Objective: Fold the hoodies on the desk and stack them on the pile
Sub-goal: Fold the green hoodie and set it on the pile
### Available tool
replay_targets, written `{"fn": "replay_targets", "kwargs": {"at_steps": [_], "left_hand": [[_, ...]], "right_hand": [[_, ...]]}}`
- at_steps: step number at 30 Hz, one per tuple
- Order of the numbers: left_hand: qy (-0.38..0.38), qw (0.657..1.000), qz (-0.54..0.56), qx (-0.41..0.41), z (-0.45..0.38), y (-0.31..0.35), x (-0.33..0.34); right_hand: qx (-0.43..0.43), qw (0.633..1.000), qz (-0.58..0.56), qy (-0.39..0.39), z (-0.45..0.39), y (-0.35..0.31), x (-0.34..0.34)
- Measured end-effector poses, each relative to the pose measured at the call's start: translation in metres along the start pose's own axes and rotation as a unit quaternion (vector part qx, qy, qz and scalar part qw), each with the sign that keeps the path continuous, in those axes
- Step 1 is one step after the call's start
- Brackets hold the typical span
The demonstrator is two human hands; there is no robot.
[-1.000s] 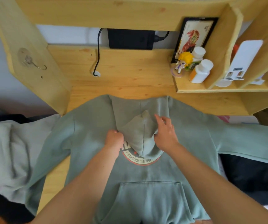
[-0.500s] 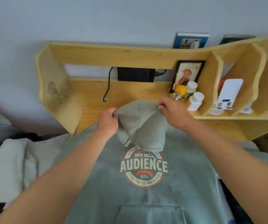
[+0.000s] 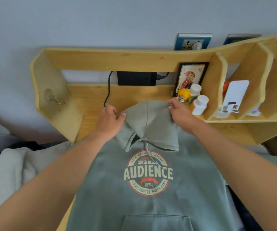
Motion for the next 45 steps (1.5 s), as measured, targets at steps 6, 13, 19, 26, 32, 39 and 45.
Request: {"fn": "replay_targets", "kwargs": {"at_steps": [6,13,19,26,32,39,45], "left_hand": [[0.043,0.993,-0.104,0.031,0.101,0.001,0.078],[-0.026,0.973,-0.224,0.045,0.074,-0.045,0.077],[-0.093,0.981,-0.161,-0.054,0.104,-0.104,0.053],[-0.307,0.925,0.205,-0.087,0.036,-0.005,0.045],[-0.266,0.951,0.132,-0.091,0.013,-0.012,0.018],[-0.358,0.923,0.139,-0.038,0.007,0.013,-0.027],[-0.262,0.964,-0.041,0.032,0.002,0.032,-0.018]], "right_hand": [[0.092,0.968,-0.227,-0.062,0.001,-0.004,0.011],[0.039,0.993,-0.114,-0.021,-0.006,-0.007,-0.006],[-0.039,0.999,0.015,-0.025,-0.001,-0.009,-0.006],[-0.1,0.983,0.064,-0.142,0.023,-0.019,-0.003],[-0.092,0.97,0.094,-0.204,0.028,-0.009,-0.022],[-0.098,0.9,0.372,-0.207,0.034,0.02,0.0],[-0.161,0.896,0.412,0.047,0.023,0.013,-0.002]]}}
Point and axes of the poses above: each hand's wrist, its own z-axis away from the middle knuckle, its own x-axis out of the palm, y = z × x, the point moved 3 cm from there along -z, towards the middle knuckle, and after that the axes turned 5 degrees about x, right-handed, at the moved point
